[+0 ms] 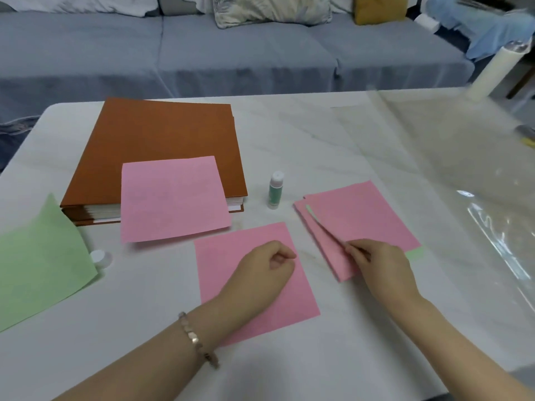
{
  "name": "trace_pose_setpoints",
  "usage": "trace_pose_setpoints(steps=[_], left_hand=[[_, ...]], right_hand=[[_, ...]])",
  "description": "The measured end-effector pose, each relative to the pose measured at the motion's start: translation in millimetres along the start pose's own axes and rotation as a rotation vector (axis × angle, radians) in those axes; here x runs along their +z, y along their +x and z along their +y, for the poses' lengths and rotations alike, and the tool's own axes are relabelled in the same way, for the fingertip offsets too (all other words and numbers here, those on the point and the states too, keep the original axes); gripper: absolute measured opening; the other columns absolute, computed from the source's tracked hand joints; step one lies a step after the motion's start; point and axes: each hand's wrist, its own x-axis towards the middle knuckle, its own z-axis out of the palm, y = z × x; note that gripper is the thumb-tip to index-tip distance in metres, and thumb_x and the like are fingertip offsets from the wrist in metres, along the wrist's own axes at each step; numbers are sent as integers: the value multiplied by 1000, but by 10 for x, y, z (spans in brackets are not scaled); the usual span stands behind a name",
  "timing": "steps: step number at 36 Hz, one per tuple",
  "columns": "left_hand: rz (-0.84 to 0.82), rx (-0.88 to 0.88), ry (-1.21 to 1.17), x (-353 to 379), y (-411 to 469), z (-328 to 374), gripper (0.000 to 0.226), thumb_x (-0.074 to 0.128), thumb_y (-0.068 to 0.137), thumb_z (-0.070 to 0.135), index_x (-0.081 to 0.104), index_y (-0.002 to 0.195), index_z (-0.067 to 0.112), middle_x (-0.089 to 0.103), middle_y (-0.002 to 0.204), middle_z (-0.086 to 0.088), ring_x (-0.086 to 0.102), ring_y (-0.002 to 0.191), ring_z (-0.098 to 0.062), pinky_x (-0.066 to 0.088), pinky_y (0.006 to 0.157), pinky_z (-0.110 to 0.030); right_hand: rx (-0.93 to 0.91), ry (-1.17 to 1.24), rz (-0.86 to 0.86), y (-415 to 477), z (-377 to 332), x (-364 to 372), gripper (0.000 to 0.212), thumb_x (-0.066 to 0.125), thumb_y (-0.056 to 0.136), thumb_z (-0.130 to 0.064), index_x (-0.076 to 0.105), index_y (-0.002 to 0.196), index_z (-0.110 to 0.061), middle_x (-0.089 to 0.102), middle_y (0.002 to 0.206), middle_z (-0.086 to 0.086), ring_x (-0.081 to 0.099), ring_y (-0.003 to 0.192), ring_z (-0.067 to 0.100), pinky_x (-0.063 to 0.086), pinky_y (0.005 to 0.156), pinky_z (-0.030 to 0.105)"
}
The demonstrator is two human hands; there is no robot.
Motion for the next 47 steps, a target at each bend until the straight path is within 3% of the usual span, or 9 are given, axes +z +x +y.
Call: trace_pose_setpoints(steps=[3,7,11,14,20,27,32,43,47], left_hand=[[-14,-153,-185,134,145,119,10,56,89,12,61,93,20,62,80,0,55,64,-12,48,73,-29],[-66,-318,-344,354,299,256,49,62,77,26,48,123,17,57,93,-4,54,70,-15,51,78,-33],[-141,-362,-568,508,335,402,4,54,94,15,55,96,17,57,86,-2,57,78,-15,52,70,-21],[-94,-405,-719,574,373,398,13,57,93,13,52,81,12,58,86,-10,61,74,-20,55,69,-25],[2,-329,-666,556,405,317,2,56,91,2,55,90,4,51,84,-16,58,75,-25,58,61,-27],[-104,-305,-690,559,381,325,14,56,94,16,60,82,9,43,40,7,50,43,-5,57,69,-30],[-166,-298,-720,609,410,348,16,50,97,13,63,91,6,68,74,-5,66,64,-11,58,71,-31],[53,-199,-378,510,480,533,12,56,93,17,51,83,11,51,75,4,49,69,-7,39,62,-8],[52,-241,-658,262,314,529,23,49,95,40,49,90,17,49,83,-3,49,79,-20,41,72,-27]], right_hand=[[8,13,-27,-35,4,27,24,50,93,-20,67,79,-12,65,70,7,56,71,31,45,62,35],[17,121,-11,-111,-89,-69,18,57,90,-18,71,80,-17,69,73,-2,60,71,21,47,66,35],[-44,169,17,-225,-223,-193,15,60,88,-16,74,93,-19,74,89,-4,66,83,17,50,76,34],[-90,206,-21,-316,-297,-228,17,61,86,-14,74,96,-20,74,93,-7,67,88,13,50,79,29],[-28,373,-39,-338,-329,-289,9,65,83,-26,74,83,-23,69,85,-18,63,85,2,45,78,12],[56,289,-32,-238,-278,-254,32,75,72,-30,70,101,-16,67,95,-7,60,81,8,39,66,5],[60,316,-25,-219,-226,-322,13,62,83,-14,74,88,-16,70,79,-7,59,65,-2,42,63,4],[-127,334,337,-282,-307,-683,15,60,85,-13,71,83,-23,60,64,-27,56,68,-10,37,63,1],[-124,615,265,-360,-528,-749,30,61,84,-6,65,72,-32,64,66,-25,58,63,-2,41,60,5]])
